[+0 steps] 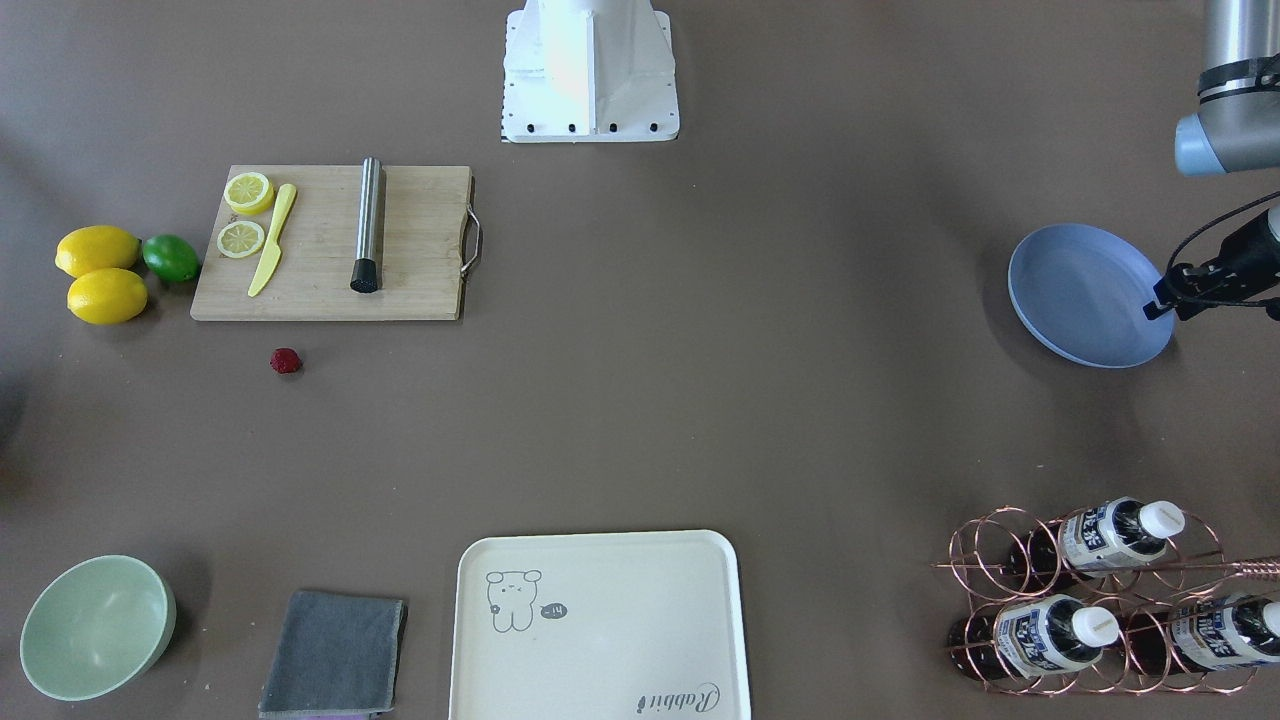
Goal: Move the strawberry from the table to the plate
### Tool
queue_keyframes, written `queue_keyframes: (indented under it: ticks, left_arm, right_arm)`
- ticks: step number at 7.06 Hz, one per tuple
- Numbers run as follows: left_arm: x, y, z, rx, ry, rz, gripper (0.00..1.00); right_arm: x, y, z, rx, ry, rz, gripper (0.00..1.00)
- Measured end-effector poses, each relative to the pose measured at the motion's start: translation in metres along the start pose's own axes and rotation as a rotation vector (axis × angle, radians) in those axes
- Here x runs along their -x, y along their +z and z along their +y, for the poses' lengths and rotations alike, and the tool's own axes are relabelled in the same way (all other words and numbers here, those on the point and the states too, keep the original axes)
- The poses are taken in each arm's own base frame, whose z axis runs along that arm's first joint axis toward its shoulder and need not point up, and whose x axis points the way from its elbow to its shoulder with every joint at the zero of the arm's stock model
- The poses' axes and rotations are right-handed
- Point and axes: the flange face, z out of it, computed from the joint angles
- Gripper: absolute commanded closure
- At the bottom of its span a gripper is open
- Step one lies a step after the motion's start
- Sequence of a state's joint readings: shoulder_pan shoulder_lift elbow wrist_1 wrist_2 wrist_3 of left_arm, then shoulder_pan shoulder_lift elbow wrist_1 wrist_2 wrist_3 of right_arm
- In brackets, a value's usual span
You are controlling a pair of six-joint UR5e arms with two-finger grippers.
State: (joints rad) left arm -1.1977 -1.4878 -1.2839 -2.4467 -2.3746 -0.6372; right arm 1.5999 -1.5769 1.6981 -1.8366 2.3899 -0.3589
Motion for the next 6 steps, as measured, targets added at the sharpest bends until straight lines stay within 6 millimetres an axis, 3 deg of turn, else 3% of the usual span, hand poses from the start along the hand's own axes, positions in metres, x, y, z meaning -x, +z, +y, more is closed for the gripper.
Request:
queue_keyframes:
  ticks: [1, 4, 6]
  left_arm:
    - [-0.001, 0.001, 0.001, 0.001, -0.002, 0.001, 1.00]
    - [-0.005, 0.001, 0.000, -0.002, -0.013, 0.006, 1.00]
    - [-0.019, -0.005, -0.002, 0.001, -0.006, 0.039, 1.00]
  right_arm:
    - [0.000, 0.000, 0.000, 0.000, 0.000, 0.000, 0.00]
    - [0.002, -0.002, 0.000, -0.004, -0.006, -0.001, 0.00]
    - [0.009, -0.007, -0.004, -0.021, -0.017, -0.013, 0.00]
